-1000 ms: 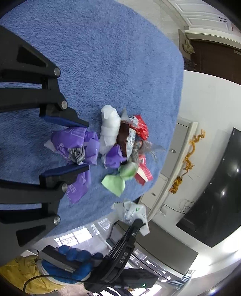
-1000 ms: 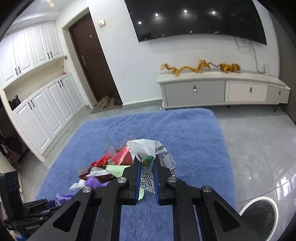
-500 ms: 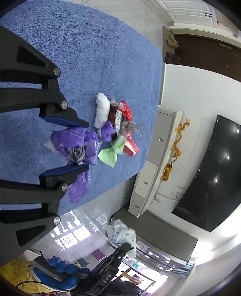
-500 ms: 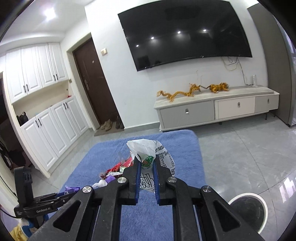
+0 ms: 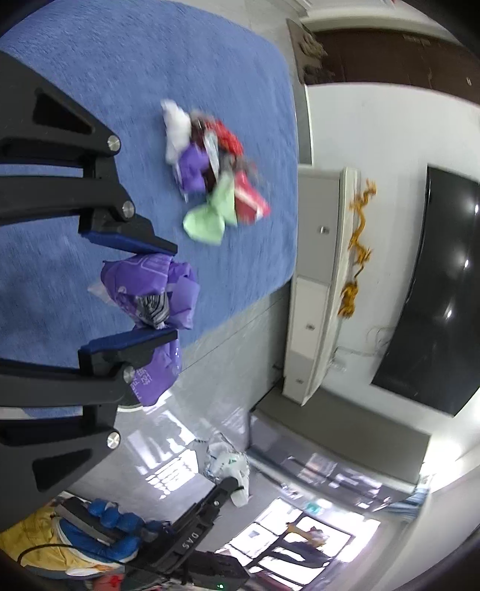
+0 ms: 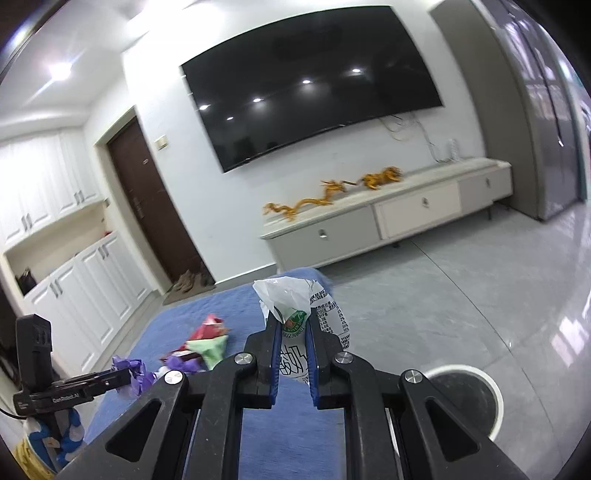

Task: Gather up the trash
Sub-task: 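Carry the purple wrapper and white printed bag over the trash bin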

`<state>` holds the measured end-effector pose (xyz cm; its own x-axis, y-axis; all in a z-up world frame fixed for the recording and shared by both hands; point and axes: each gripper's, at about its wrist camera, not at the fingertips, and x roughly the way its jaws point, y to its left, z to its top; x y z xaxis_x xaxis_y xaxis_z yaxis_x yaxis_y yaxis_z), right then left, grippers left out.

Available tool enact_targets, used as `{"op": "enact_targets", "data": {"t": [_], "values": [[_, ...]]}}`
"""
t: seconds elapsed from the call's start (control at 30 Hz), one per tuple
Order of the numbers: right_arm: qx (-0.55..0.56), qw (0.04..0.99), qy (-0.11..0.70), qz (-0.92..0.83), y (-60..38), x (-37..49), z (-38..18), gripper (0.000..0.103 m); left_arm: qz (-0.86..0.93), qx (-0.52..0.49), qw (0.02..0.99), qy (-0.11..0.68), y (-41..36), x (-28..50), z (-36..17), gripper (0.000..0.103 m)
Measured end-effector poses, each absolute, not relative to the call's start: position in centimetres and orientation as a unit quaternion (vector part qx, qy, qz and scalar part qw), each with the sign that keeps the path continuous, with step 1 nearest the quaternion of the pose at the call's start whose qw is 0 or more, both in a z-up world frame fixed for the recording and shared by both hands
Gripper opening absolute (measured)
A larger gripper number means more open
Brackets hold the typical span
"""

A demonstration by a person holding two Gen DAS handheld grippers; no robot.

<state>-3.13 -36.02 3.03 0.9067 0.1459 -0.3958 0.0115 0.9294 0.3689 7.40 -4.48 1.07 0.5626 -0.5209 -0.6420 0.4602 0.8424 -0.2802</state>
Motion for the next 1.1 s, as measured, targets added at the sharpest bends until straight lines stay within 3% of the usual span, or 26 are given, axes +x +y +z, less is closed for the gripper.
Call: {"op": "enact_targets", "data": {"t": [0.4,0.87,0.97,1.07,1.1], "values": [[0.286,0.923,0.254,-0.036,-46.8,-4.3,-6.4,0.012,-0.341,0.047,0.84,0.42,-20.6,9.8,-1.7,0.036],[0.354,0.875,0.319,-0.087,-52.4,-2.6,-16.0,0.015,-0.382,0.061,0.791,0.473,-35.6,13.2,-7.4,0.04],[0.362,0.866,0.331,-0.101,-53.0,-2.5,-17.2,0.019,-0.385,0.062,0.782,0.487,-37.5,13.7,-8.4,0.047],[0.367,0.861,0.336,-0.111,-53.3,-2.9,-17.8,0.041,-0.387,0.056,0.775,0.496,-38.5,14.3,-8.9,0.057],[0.367,0.86,0.337,-0.114,-53.3,-2.9,-17.8,0.041,-0.39,0.052,0.772,0.499,-38.8,14.4,-9.0,0.058]]}}
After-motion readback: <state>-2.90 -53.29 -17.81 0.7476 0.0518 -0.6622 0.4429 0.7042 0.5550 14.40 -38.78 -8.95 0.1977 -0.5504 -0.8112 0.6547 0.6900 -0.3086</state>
